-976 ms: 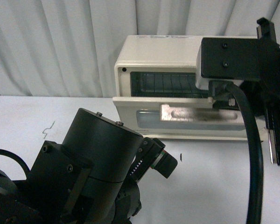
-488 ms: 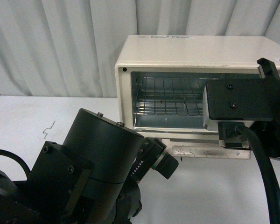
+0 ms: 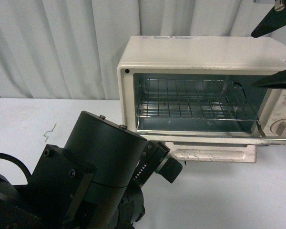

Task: Open oven

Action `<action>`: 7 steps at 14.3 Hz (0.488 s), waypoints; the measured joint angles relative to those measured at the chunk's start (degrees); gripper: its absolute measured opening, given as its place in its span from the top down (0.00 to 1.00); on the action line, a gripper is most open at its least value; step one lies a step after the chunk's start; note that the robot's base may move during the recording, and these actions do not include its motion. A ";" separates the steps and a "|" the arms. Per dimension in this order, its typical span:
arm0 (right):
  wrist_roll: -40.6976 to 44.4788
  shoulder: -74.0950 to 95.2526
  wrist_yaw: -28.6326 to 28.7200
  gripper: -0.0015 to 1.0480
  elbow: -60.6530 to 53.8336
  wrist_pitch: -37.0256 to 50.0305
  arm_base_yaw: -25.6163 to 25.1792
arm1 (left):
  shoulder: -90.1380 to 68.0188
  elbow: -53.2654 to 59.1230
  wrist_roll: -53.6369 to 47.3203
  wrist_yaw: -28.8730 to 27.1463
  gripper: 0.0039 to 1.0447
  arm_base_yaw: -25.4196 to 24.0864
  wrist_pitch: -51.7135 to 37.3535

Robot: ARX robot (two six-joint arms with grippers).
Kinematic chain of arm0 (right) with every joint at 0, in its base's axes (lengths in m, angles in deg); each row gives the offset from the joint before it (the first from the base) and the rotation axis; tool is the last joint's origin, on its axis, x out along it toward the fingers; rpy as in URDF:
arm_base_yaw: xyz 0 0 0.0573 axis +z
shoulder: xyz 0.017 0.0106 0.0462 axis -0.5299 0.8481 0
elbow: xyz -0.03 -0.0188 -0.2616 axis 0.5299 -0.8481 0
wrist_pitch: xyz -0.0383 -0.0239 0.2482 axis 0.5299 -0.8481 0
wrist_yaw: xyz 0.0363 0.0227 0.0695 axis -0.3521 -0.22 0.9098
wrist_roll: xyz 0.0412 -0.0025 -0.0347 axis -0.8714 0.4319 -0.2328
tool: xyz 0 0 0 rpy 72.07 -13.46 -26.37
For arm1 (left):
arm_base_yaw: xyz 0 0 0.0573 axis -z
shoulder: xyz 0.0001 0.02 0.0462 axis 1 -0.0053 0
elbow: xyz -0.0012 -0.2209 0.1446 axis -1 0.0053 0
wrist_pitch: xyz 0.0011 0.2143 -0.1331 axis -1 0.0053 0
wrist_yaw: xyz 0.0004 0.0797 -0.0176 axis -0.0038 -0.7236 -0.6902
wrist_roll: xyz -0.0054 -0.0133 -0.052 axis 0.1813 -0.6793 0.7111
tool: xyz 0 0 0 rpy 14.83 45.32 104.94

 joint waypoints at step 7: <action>-32.28 -7.82 -24.68 0.34 -23.10 45.92 1.01 | 0.02 0.00 0.00 0.04 0.06 0.17 -0.02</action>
